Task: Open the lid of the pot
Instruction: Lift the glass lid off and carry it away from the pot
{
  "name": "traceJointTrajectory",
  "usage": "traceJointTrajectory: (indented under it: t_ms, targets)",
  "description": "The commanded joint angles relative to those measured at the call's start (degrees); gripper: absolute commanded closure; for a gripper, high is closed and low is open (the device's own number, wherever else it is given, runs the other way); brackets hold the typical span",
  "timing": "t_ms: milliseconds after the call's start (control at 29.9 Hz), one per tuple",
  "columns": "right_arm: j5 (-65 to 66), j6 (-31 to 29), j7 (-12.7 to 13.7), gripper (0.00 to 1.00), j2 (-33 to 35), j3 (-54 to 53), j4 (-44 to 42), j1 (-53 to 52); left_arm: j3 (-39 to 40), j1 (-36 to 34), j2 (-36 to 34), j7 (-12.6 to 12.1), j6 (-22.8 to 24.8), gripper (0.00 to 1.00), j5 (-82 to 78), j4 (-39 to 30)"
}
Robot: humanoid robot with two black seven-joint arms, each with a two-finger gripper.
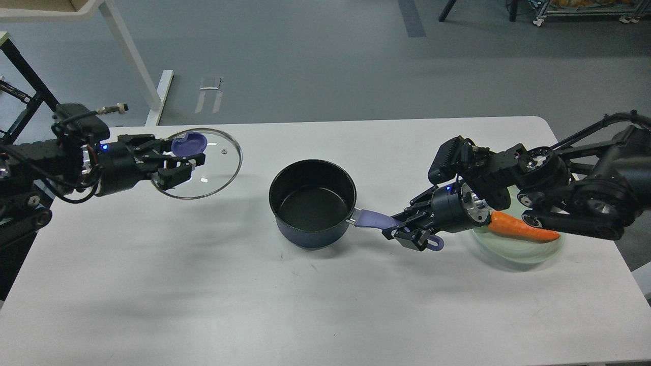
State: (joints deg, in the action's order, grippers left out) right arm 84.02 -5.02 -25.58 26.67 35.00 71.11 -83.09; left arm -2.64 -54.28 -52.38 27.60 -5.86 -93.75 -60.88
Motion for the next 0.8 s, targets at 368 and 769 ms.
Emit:
traceJointTrajectory:
  t_ms: [368, 769]
  targets:
    - [0.01, 0.01, 0.01, 0.86, 0.58, -0.02, 1.4, 0.13, -0.17, 10.42, 3.78, 0.4, -5.82, 0.64, 0.06, 13.07]
    - [0.09, -0.17, 0.01, 0.86, 1.02, 0.16, 1.31, 0.48, -0.17, 13.42, 4.13, 0.4, -6.53, 0.6, 0.06, 13.95]
